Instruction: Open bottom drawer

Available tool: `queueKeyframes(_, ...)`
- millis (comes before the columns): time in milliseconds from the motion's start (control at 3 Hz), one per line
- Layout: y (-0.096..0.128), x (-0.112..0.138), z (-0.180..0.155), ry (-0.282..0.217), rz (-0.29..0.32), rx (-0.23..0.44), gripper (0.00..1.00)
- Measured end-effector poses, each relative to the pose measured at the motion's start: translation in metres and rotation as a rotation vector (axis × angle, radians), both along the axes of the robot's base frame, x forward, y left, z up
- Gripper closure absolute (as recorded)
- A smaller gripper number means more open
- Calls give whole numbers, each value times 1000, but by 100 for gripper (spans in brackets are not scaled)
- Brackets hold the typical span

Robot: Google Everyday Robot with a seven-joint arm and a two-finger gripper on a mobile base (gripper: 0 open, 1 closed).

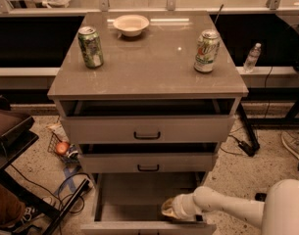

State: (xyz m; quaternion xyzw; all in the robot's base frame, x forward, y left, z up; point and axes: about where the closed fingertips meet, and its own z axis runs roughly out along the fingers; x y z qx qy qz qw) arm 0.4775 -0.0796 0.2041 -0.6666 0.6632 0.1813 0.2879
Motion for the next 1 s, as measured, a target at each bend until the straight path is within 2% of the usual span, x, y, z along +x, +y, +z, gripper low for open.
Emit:
queueKeyframes(333, -16, 35, 2, -50, -33, -11, 100)
queueKeyframes(1000, -10, 31, -9, -34, -31, -23, 100)
